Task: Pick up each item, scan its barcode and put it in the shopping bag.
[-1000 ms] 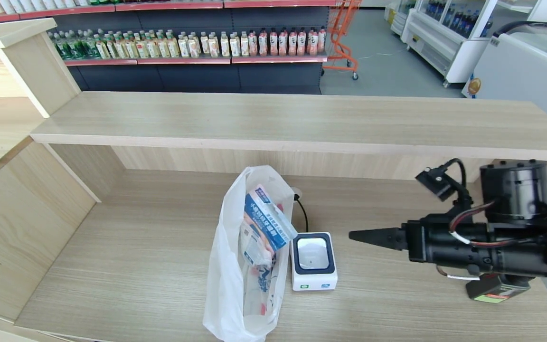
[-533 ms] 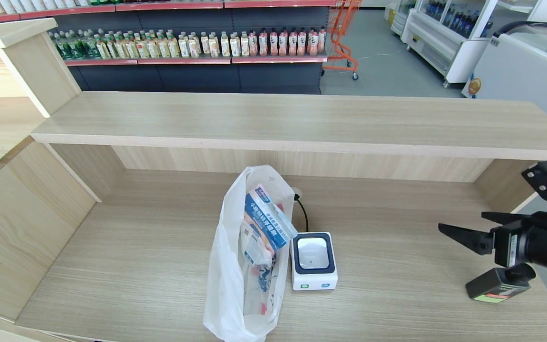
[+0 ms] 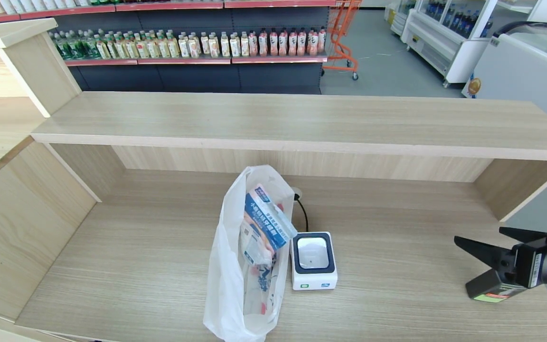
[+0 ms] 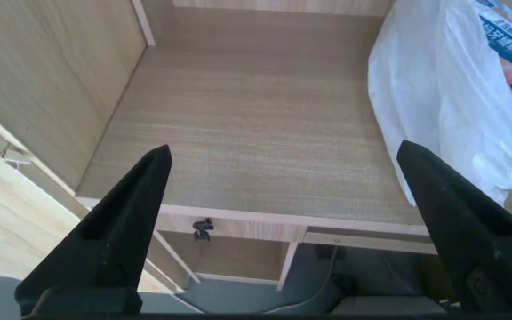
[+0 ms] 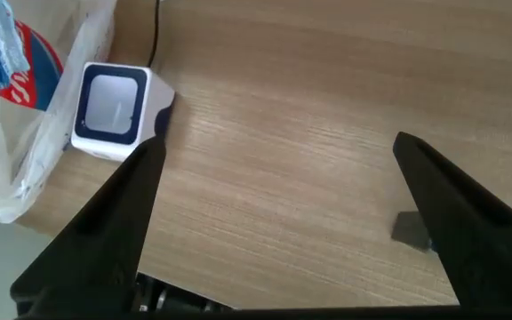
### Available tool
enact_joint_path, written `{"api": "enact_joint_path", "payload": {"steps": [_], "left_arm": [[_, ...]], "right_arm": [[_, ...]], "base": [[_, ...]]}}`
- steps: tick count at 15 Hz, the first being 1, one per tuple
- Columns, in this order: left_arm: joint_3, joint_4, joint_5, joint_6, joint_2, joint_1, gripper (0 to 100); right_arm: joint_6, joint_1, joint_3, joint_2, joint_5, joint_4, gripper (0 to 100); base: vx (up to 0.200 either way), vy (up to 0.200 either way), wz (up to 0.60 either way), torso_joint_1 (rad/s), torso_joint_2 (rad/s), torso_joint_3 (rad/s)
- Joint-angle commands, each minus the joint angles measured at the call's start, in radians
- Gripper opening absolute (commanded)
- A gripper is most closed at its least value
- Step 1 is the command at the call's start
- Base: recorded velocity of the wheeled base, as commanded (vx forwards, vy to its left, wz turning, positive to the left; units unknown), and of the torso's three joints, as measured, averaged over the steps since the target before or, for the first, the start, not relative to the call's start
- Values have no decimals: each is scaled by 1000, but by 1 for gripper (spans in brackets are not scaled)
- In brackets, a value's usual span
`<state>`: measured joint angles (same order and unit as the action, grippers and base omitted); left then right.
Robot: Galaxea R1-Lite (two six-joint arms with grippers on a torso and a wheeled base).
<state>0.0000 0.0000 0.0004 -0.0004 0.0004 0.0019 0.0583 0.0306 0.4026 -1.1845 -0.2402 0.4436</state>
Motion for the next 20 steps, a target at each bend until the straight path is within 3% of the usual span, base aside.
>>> {"api": "enact_joint_path", "payload": {"steps": [1,4,9,13,20], "left_arm": [[0,0,1,-1,1,1,100],[0,0,1,0,1,0,100],[0,0,1,-1,1,1,100],[0,0,1,0,0,1,100],[0,0,3,-1,0,1,100]], "right_arm": [[-8,0,-13,-1,-1,1,100],[-51,-1,-34,3,1,1,100],[-80,-5,-51,16,4,1,100],[-132,-46,-70,16,39,-11,100],[-144,-51,-57,91,38,-157,100]], "base": [[-200,0,0,7,2,2],[-200,0,0,6,1,-1],[0,0,0,0,0,0],[0,-200,0,1,1,1],[0,-200,0,3,3,2]]}}
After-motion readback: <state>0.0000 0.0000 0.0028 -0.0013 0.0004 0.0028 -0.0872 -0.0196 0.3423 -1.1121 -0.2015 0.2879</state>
